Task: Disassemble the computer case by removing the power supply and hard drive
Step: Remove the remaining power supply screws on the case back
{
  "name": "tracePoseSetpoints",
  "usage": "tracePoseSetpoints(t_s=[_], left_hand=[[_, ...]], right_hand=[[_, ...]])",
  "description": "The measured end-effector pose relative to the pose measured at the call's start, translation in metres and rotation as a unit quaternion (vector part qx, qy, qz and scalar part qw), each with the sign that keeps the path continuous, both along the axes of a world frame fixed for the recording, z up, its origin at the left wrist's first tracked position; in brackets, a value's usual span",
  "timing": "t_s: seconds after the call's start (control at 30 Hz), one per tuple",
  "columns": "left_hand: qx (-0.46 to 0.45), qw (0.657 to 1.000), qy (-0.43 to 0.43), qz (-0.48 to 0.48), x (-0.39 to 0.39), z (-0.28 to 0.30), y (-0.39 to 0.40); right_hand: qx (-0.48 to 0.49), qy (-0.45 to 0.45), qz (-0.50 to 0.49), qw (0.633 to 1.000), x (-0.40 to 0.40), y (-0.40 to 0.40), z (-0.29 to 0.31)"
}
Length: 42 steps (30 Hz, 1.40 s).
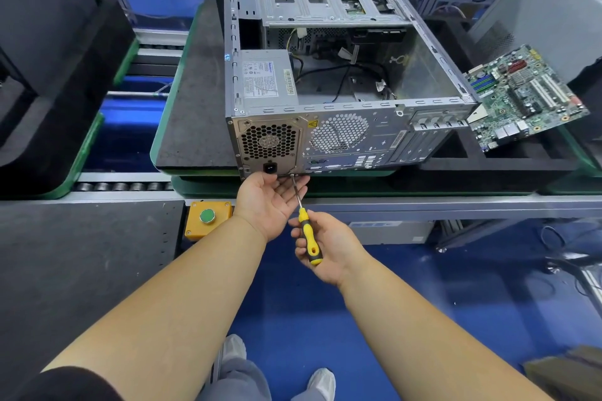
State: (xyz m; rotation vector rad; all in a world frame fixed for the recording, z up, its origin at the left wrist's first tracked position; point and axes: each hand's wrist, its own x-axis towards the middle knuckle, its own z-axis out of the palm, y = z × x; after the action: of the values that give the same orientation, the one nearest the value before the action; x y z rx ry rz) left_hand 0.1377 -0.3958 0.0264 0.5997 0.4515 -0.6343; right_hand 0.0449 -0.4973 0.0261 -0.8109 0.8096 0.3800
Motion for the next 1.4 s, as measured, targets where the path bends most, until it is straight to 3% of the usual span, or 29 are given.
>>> tracePoseSetpoints(t_s=[0.37, 0.67, 1.03, 1.4], left_hand=[[0.008, 1.000, -0.005, -0.007, 0.000, 0.002, -0.001], [0.006, 1.000, -0.006, 0.001, -0.002, 0.002, -0.001], [0.008, 1.000, -0.008, -0.003, -0.001, 0.002, -0.001], [0.001, 1.000, 0.003, -0.002, 0.000, 0.001, 0.000]], right_hand=[[-0.073, -0.004, 0.004, 0.997, 0.000, 0.003, -0.003], [0.034, -0.001, -0.007, 0.999, 0.000, 0.002, 0.005], [-0.064, 0.001, 0.000, 0.998, -0.001, 0.004, 0.003], [0.018, -0.009, 0.016, 1.000, -0.003, 0.003, 0.008]])
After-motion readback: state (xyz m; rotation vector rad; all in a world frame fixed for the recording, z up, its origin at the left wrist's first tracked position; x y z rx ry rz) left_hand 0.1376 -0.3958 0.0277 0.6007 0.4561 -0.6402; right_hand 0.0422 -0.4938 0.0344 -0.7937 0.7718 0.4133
